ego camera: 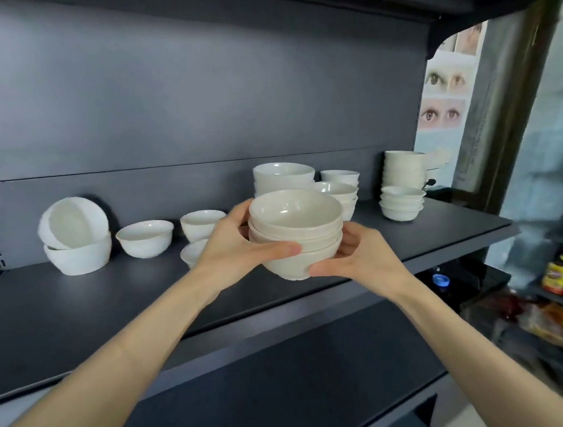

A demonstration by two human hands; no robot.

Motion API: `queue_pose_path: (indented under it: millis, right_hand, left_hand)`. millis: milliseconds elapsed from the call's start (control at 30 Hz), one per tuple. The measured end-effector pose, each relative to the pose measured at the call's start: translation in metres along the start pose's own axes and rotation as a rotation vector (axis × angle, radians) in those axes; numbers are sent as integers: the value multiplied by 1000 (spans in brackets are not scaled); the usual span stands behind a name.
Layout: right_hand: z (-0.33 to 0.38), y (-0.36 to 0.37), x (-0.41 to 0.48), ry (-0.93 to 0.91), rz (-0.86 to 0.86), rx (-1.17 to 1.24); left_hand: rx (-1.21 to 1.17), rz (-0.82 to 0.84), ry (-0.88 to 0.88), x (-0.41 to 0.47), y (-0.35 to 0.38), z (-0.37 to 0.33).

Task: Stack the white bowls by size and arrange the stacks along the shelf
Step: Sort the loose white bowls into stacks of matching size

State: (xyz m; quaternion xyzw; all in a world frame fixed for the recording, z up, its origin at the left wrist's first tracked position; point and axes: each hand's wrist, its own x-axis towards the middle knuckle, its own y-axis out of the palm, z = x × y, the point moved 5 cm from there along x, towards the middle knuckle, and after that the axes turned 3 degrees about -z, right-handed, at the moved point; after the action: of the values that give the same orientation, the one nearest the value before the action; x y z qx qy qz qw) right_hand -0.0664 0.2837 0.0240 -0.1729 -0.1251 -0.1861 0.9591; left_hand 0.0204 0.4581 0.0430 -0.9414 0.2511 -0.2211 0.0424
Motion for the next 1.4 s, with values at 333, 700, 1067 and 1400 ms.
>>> queue_pose_path:
  millis: [333,700,1067,1400]
  right_hand:
    - [-54,-171,8,18,-31,-30]
    - [-116,-254,82,39,-9,-26]
    - [-117,-248,207,-58,115,58]
    - [-106,-206,301,-207,336,139]
  left_hand:
    - [-17,39,-5,57,171,-6]
    - [-1,39,-46,143,260,27]
    - [82,-210,43,224,233,17]
    - [278,-506,1,253,192,10]
